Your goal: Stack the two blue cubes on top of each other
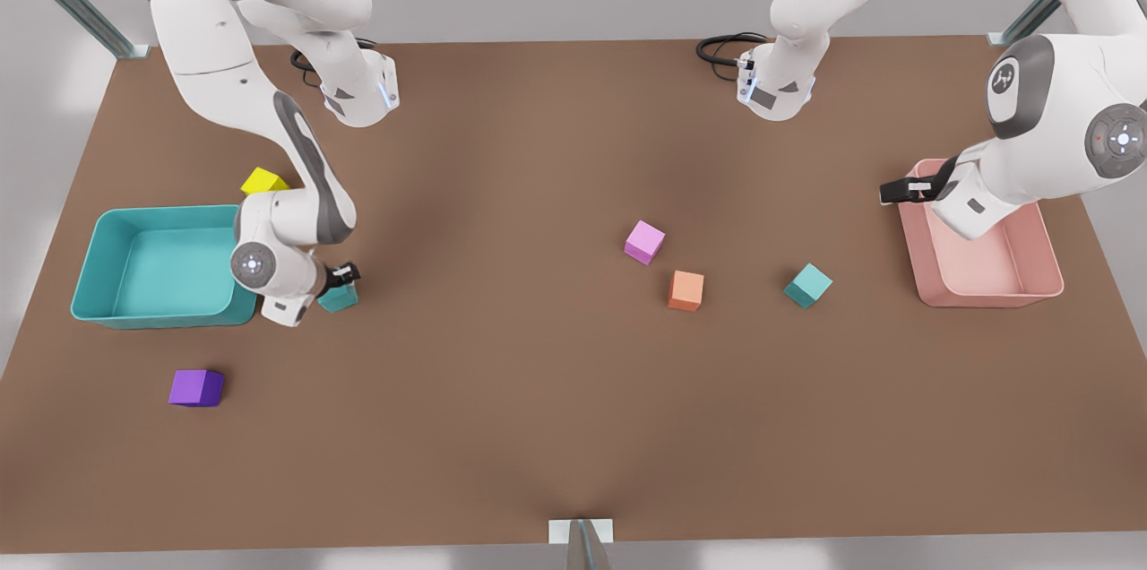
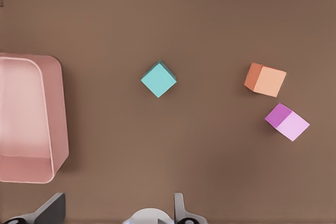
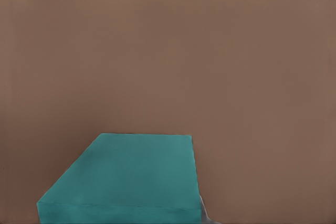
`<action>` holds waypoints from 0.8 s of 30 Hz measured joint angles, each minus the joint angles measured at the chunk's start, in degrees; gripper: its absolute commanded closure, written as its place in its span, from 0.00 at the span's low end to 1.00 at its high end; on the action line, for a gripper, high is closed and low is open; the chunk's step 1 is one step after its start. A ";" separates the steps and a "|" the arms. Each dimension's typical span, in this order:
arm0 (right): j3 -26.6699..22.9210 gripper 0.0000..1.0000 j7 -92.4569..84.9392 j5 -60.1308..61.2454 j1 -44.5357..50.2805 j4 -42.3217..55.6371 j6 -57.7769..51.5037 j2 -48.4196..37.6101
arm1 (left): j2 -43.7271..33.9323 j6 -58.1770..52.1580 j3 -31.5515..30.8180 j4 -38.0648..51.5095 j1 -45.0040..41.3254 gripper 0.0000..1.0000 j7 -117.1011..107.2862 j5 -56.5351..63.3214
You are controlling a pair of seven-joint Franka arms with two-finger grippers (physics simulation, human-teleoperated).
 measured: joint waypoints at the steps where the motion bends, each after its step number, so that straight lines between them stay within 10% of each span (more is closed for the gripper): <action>1: 2.54 0.51 -0.22 0.18 0.16 2.60 -0.48 0.03 | 0.00 0.00 0.04 0.02 -0.05 0.00 -0.02 0.00; 11: 7.19 0.50 7.49 4.37 21.63 47.13 -6.33 26.99 | 0.09 -0.02 0.08 -0.02 -0.01 0.00 -0.17 0.02; 20: 7.19 0.50 24.11 4.69 32.92 60.83 -5.79 39.02 | 1.39 2.23 -0.07 -0.59 -1.38 0.00 -0.38 0.00; 23: 7.20 0.44 28.72 4.72 33.80 61.70 -4.90 40.23 | 1.59 3.14 32.05 -0.95 -34.08 0.00 -0.55 -0.20; 24: 7.21 0.00 30.35 4.39 33.94 61.77 -4.65 40.39 | 3.00 3.92 36.59 -1.87 -39.51 0.00 -0.62 -0.28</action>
